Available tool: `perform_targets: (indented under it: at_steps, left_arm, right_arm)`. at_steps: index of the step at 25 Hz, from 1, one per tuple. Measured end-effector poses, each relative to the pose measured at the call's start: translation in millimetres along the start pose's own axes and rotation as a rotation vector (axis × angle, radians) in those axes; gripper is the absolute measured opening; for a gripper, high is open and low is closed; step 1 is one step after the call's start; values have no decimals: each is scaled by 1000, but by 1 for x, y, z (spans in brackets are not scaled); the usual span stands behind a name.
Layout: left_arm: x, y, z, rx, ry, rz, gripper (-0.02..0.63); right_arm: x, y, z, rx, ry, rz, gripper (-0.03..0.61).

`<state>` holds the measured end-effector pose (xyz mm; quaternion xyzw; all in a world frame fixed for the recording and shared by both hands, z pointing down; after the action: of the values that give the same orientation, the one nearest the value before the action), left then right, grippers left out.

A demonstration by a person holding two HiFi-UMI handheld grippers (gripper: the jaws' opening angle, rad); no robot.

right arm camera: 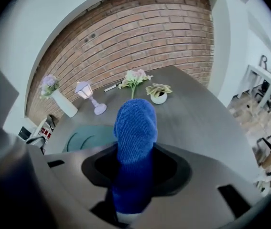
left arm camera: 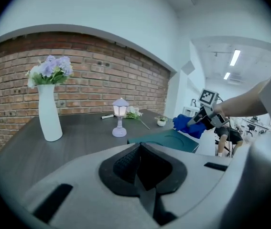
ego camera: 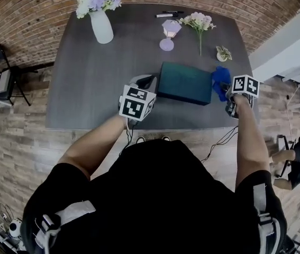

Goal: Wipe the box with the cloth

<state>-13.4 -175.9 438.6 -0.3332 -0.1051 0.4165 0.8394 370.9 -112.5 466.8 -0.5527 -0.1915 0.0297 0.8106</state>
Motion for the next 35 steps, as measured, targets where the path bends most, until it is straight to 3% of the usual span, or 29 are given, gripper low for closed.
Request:
perform_targets:
  at_steps: [4, 7, 16, 20, 25, 30, 35]
  left_arm:
    - [15, -11, -6, -3, -5, 27, 9]
    - [18, -12, -5, -5, 9, 28, 9]
    - [0, 8, 15, 1, 82, -51, 9]
    - [-23, 25, 27, -1, 118, -101, 9]
    - [-46, 49, 44, 2, 152, -152, 9]
    - [-58, 54, 53, -10, 178, -146, 9]
    - [-44, 33, 49, -36, 161, -74, 9]
  right_arm:
    - [24, 18, 10, 28, -47, -6, 160]
    - [5, 21, 2, 61, -40, -113, 160]
    - [-146, -5, -18, 5, 208, -388, 161]
    - [-212, -31, -12, -51, 312, -428, 161]
    - [-260, -56, 3, -110, 344, -446, 163]
    - [-242, -64, 6, -125, 288, -397, 163]
    - [-166, -51, 6, -99, 147, -279, 162]
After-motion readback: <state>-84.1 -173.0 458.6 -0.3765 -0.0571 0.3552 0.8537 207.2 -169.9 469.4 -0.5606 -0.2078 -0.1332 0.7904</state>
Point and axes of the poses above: the fingertips, and each gripper's own axes: y backward along the fingers, x to its right, z out of its underside, the point moved 8 cm from there along y, backward along the fingers, and after that the axes turned 13 degrees about -x, right-handed, at the moved point
